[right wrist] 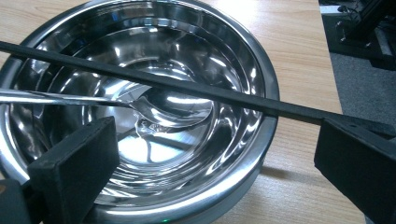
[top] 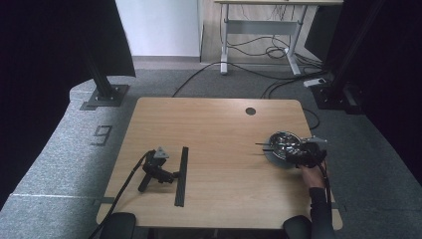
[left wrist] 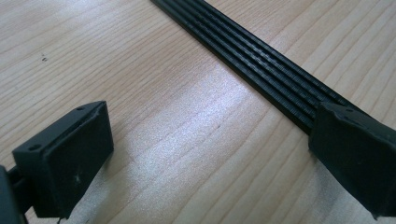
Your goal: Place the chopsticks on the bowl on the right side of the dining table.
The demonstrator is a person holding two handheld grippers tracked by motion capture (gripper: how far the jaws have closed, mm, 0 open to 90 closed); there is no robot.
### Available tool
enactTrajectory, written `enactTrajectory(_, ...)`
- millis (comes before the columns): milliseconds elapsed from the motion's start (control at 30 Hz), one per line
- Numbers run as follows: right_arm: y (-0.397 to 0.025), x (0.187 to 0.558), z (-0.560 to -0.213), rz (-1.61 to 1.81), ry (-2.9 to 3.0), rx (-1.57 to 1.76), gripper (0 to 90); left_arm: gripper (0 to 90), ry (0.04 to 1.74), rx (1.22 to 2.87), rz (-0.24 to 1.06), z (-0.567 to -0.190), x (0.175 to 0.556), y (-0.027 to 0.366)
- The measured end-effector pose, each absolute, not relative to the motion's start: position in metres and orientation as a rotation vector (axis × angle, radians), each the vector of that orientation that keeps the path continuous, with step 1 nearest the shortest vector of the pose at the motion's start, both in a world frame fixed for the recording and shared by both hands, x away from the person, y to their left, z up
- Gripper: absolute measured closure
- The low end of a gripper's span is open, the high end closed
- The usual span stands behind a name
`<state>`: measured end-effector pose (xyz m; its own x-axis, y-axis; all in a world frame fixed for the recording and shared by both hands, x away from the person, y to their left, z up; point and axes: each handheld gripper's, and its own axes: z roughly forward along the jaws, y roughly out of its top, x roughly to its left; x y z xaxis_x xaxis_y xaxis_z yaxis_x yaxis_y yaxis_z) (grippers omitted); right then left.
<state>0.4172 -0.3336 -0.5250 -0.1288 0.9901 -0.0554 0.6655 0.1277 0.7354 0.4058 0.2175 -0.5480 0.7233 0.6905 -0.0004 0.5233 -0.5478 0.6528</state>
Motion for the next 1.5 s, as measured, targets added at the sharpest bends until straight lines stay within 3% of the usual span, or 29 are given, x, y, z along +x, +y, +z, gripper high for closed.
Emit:
enactTrajectory(533,-0.334,0.405,-0.511,0.786,1.836,1.574,0.3,0.0,0.915,2.283,0.339,-0.548,0.406,0.217)
enactTrajectory(1500,-0.324,0.346,-0.506,0.816,2.02,1.438,0.0,0.0,0.914,2.283,0.339,-0.548,0.406,0.218)
